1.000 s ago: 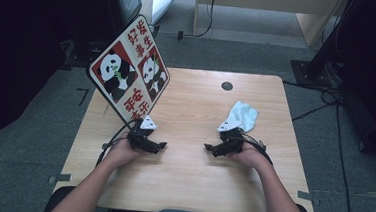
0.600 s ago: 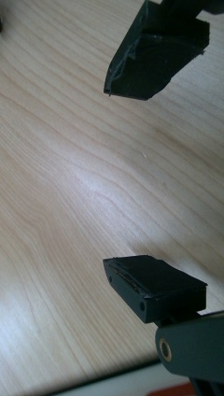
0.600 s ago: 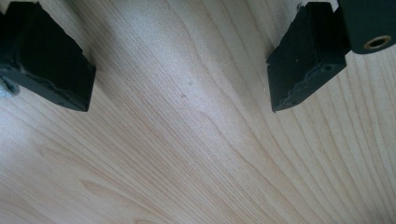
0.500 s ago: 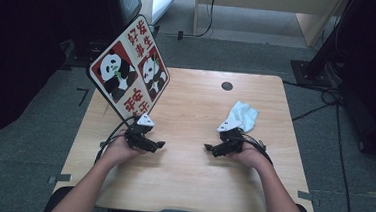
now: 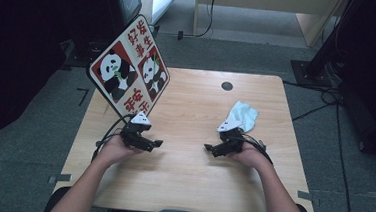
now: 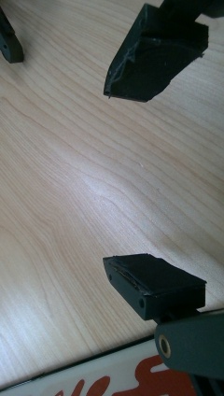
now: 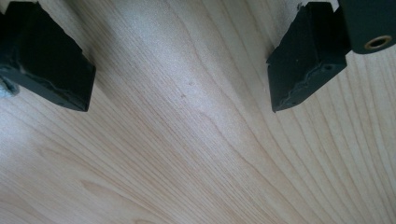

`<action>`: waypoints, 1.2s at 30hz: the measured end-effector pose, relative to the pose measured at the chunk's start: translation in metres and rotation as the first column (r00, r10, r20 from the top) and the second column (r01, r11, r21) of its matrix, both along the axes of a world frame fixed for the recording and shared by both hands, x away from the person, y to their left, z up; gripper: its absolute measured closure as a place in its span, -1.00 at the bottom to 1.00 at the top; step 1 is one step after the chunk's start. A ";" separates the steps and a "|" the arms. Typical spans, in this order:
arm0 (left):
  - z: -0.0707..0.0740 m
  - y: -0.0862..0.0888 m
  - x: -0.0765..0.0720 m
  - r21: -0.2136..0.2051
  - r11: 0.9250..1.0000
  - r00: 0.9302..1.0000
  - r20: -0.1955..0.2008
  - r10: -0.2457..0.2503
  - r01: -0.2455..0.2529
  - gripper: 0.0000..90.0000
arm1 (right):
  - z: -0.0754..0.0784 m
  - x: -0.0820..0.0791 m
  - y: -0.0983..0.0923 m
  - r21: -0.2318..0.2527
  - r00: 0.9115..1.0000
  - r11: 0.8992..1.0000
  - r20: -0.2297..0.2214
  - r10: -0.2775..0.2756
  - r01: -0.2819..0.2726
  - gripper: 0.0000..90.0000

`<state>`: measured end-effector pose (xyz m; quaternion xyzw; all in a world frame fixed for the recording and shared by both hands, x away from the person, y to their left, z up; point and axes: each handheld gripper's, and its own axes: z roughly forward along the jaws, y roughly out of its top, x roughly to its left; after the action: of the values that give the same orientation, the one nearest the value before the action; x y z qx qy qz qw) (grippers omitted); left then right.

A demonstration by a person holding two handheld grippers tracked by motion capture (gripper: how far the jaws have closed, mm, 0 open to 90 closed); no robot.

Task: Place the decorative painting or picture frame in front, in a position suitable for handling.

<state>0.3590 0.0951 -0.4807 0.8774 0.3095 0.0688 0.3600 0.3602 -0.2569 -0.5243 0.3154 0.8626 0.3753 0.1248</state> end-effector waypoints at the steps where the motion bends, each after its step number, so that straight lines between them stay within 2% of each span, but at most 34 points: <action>1: 0.001 0.001 0.000 -0.010 1.000 1.000 -0.009 0.002 -0.002 -0.63 | 0.000 0.000 0.000 0.000 1.000 1.000 0.000 0.000 0.000 -0.83; 7: 0.005 0.003 0.000 -0.026 1.000 0.999 -0.032 -0.008 0.007 -0.62 | 0.000 0.000 0.000 -0.001 1.000 1.000 -0.001 -0.001 0.001 -0.83; 11: 0.009 0.006 -0.002 -0.024 1.000 1.000 -0.016 -0.010 0.009 -0.51 | 0.000 0.000 0.000 -0.002 1.000 1.000 -0.002 -0.001 0.001 -0.83; 14: 0.012 0.011 -0.002 -0.045 0.999 1.000 -0.027 -0.004 0.003 -0.45 | 0.000 0.000 0.000 -0.002 1.000 1.000 -0.001 0.000 0.000 -0.83; 16: 0.014 0.015 -0.002 -0.064 0.998 1.000 -0.028 0.001 -0.003 -0.45 | 0.000 0.000 0.000 -0.001 1.000 1.000 0.001 0.002 -0.002 -0.83; 20: 0.017 0.020 -0.003 -0.071 0.997 1.000 -0.018 -0.004 0.003 -0.46 | 0.000 0.000 0.000 -0.002 1.000 1.000 0.000 0.001 -0.001 -0.83; 22: 0.018 0.023 -0.004 -0.068 0.998 1.000 -0.014 0.011 -0.012 -0.47 | 0.000 0.000 0.000 -0.002 1.000 1.000 0.001 0.002 -0.002 -0.84; 25: 0.020 0.029 -0.004 -0.081 0.997 1.000 -0.025 0.010 -0.012 -0.47 | 0.000 0.000 0.000 -0.002 1.000 1.000 0.001 0.003 -0.003 -0.84; 31: 0.025 0.039 -0.010 -0.076 0.997 1.000 0.015 0.021 -0.019 -0.44 | 0.000 0.000 0.000 -0.003 1.000 1.000 0.000 0.003 -0.003 -0.84; 36: 0.028 0.050 -0.013 -0.084 0.995 0.999 0.016 0.049 -0.048 -0.42 | 0.000 0.000 0.000 -0.003 1.000 1.000 0.001 0.003 -0.003 -0.84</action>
<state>0.3456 0.1448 -0.4523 0.8531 0.3301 0.0724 0.3976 0.3604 -0.2569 -0.5242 0.3139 0.8635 0.3745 0.1250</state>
